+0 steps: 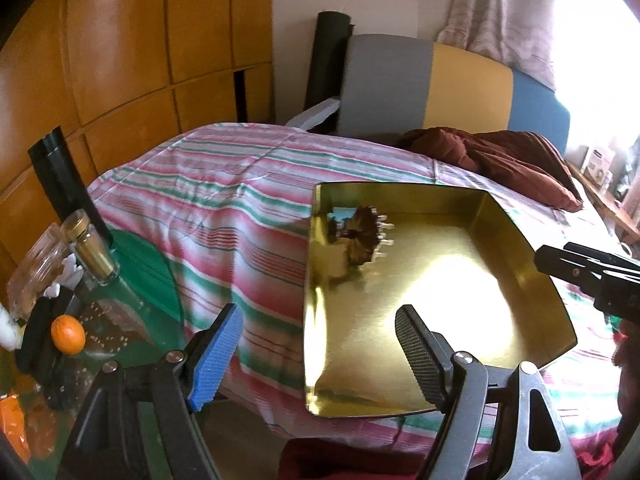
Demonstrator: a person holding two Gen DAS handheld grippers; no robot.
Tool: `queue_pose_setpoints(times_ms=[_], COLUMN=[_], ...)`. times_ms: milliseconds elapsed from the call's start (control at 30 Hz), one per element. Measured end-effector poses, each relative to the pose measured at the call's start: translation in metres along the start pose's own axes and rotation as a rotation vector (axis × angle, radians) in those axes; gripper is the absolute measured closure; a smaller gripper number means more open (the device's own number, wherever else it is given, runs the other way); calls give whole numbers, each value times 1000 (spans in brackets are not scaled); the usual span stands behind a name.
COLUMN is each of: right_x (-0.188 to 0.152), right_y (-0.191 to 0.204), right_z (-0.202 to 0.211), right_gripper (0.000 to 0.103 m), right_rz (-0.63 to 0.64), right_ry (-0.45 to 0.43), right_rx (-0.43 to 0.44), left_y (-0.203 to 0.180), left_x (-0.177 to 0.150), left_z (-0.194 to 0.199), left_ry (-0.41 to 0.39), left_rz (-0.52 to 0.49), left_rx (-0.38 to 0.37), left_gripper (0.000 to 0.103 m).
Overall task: Organize rigid objects
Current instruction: 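Move both tools back to the toy pile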
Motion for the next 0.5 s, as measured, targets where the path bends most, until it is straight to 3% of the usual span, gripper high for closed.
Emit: queue_pose_setpoints(times_ms=[200, 500], right_x=[-5, -18], right_y=[-58, -189], right_z=[26, 93], right_gripper=[23, 23], right_rz=[-64, -260], right_ry=[-24, -78], right_rx=[-89, -294], left_y=[-20, -74], left_x=[3, 19], left_z=[-2, 1], left_ry=[16, -17], left_rz=[-23, -147], left_rx=[-61, -159], left_gripper=[24, 24])
Point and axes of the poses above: each gripper's, at about its wrist camera, not at the fingertips, and z roughly against the way its jaws point, y to its left, x to its top, the point moved 4 cm from there along -z, roughly the way its jaws point, and after that the axes turned 6 degrees about -z, right-handed, at the moved point
